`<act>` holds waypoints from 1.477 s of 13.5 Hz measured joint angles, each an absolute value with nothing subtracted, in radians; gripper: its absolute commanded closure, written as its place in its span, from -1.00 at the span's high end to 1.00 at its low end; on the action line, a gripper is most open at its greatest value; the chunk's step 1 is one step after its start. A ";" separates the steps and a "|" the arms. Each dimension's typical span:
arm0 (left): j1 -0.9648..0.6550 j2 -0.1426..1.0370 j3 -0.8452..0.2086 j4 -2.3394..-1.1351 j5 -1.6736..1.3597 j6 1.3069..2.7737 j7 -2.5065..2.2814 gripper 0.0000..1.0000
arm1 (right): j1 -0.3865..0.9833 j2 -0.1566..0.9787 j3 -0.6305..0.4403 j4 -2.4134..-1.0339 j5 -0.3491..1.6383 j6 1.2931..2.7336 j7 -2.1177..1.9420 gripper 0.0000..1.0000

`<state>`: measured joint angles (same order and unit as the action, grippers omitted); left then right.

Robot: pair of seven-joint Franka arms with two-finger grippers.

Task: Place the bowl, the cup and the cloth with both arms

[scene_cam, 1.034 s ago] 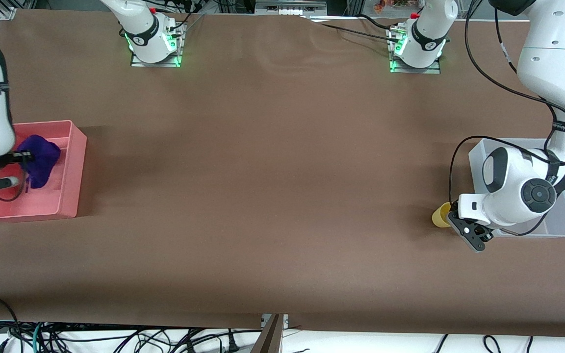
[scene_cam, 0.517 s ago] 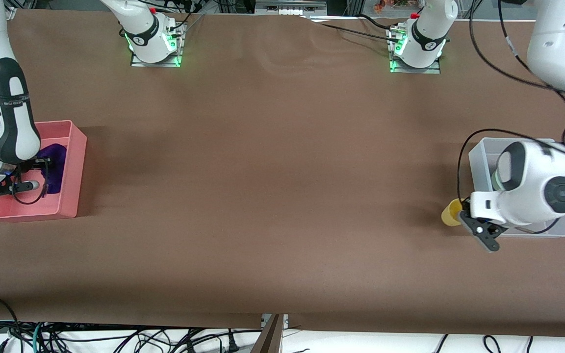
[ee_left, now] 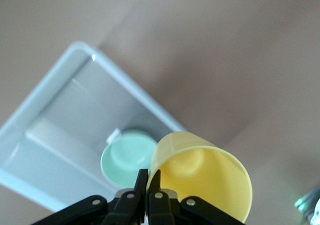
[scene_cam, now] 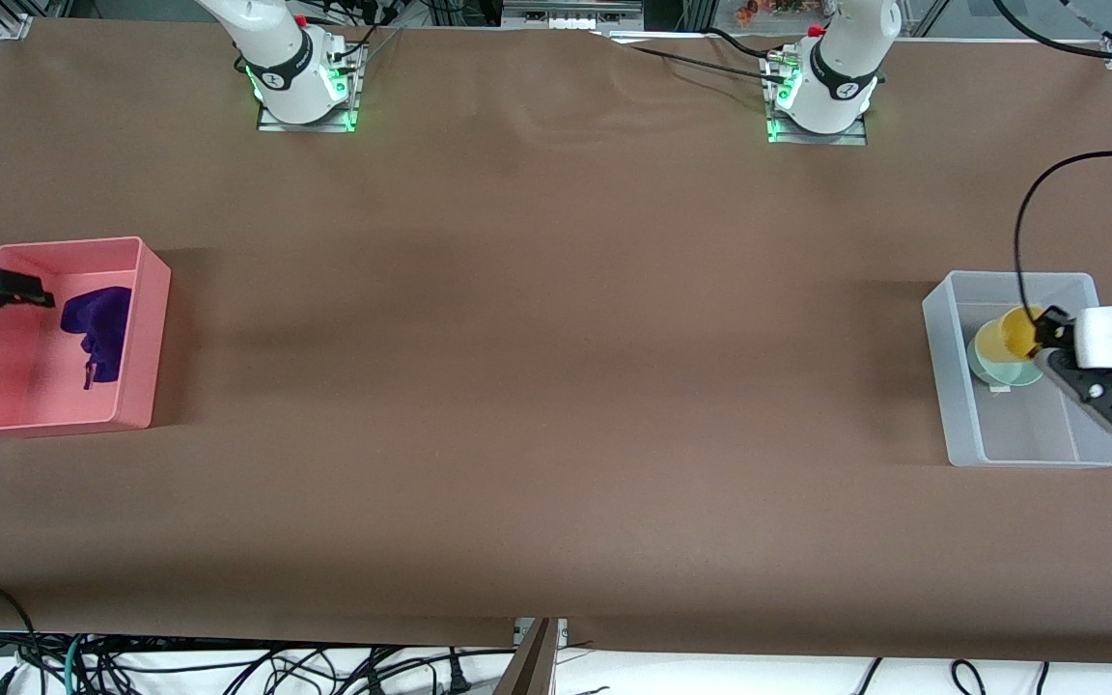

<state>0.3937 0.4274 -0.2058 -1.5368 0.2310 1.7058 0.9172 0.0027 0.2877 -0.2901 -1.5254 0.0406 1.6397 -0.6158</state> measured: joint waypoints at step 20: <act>0.580 0.356 -0.303 -1.775 0.238 1.974 0.992 1.00 | 0.002 0.048 -0.053 -1.503 -0.071 1.437 -0.181 0.99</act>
<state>0.5796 0.3562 -0.3027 -1.7754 0.2385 1.9741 0.9916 0.0017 0.0483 -0.0532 -1.5031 -0.0710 1.4372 -0.1810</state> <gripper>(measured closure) 0.093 0.000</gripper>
